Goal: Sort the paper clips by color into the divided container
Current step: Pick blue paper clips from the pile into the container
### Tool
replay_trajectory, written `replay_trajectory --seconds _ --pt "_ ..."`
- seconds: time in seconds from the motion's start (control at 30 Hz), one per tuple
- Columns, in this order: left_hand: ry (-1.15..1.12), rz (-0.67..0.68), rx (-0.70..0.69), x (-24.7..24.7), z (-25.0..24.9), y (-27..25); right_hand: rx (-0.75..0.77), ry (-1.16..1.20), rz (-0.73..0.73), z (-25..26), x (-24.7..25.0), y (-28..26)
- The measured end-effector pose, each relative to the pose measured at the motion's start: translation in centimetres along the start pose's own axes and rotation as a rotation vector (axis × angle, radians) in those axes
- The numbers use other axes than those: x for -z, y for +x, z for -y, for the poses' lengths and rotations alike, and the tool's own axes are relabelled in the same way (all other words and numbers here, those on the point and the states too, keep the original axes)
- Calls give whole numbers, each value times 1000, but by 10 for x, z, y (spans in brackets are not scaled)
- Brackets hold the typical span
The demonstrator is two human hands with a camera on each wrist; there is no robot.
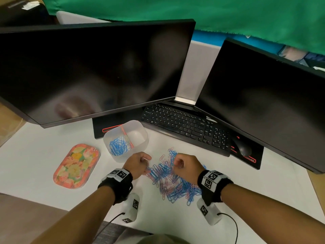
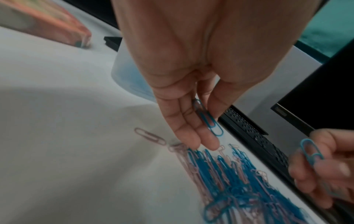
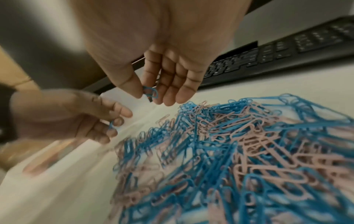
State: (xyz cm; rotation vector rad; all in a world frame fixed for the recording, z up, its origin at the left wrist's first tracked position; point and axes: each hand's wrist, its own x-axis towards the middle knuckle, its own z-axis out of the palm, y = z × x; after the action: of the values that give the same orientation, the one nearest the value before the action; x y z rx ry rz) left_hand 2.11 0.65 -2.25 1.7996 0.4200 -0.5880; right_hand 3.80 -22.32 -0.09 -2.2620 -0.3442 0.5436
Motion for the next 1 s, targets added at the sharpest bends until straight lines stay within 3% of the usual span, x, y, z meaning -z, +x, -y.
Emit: replay_trajectory --seconds 0.23,0.3,0.37,0.47,0.6,0.77,1.0 --pt "-304 37 161 -8 -8 -2 -202 439 -17 6 3 4" --pt "-243 19 165 -9 -8 0 -233 530 -17 8 2 5" --pt "-31 15 91 -11 -7 2 -275 585 -12 7 1 7" --pt "415 52 -99 -18 -3 -1 -251 414 8 4 -4 10" --pt "869 105 -221 -30 10 -8 -93 2 44 5 -11 9" --pt "958 47 -245 -36 10 -7 117 -379 191 0 -22 9" --pt "954 34 -263 -32 7 -8 234 -492 202 5 -28 13"
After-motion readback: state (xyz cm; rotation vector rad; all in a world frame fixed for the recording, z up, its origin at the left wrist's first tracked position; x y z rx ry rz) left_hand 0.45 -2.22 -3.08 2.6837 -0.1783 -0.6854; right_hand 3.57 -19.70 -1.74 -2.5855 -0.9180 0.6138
